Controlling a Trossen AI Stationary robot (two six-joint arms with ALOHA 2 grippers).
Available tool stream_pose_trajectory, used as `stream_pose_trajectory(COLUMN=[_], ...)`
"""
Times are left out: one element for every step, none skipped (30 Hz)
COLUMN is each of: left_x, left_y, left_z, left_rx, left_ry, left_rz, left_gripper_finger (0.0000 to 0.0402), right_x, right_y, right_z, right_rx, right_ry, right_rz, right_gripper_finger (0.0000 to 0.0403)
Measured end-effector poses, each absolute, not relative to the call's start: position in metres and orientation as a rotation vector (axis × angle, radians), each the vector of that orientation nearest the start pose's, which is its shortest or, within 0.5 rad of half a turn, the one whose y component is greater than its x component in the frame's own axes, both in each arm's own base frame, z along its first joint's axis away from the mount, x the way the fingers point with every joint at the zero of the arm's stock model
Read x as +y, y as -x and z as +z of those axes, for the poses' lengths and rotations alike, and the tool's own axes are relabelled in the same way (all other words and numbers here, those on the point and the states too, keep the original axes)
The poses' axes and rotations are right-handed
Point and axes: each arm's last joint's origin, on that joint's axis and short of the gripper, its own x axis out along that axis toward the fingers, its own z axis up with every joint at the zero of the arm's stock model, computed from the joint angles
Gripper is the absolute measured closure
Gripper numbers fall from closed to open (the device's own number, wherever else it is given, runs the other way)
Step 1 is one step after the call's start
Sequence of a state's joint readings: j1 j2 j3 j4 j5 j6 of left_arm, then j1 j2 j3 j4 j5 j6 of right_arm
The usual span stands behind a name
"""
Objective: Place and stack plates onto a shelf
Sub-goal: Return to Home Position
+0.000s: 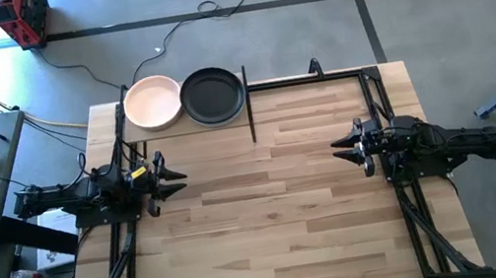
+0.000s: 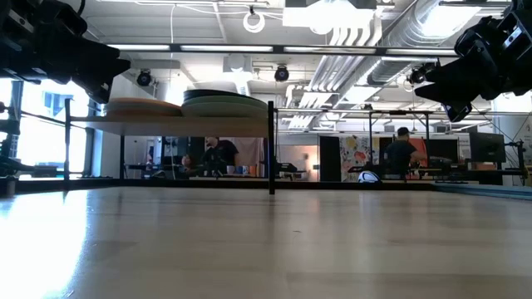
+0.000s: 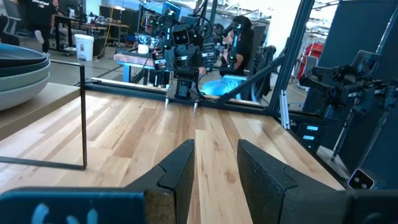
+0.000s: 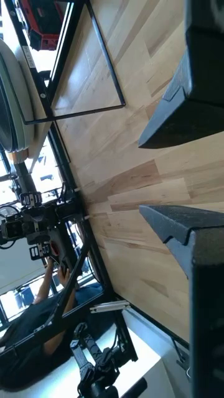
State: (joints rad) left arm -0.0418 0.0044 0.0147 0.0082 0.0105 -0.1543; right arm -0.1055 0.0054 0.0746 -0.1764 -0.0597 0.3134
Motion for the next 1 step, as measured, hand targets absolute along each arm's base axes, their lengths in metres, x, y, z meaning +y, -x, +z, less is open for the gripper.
stream_pose_trajectory(left_x=[-0.0044], left_y=[-0.0970], left_z=[0.1690], left_rx=[-0.014], left_ry=[0.155], left_rz=[-0.054], left_gripper_finger=[0.0293], right_x=[-0.0080], right_y=[-0.0920], right_z=[0.1714], right_rx=[0.099], right_ry=[-0.322], right_rz=[-0.062], right_gripper_finger=[0.0261])
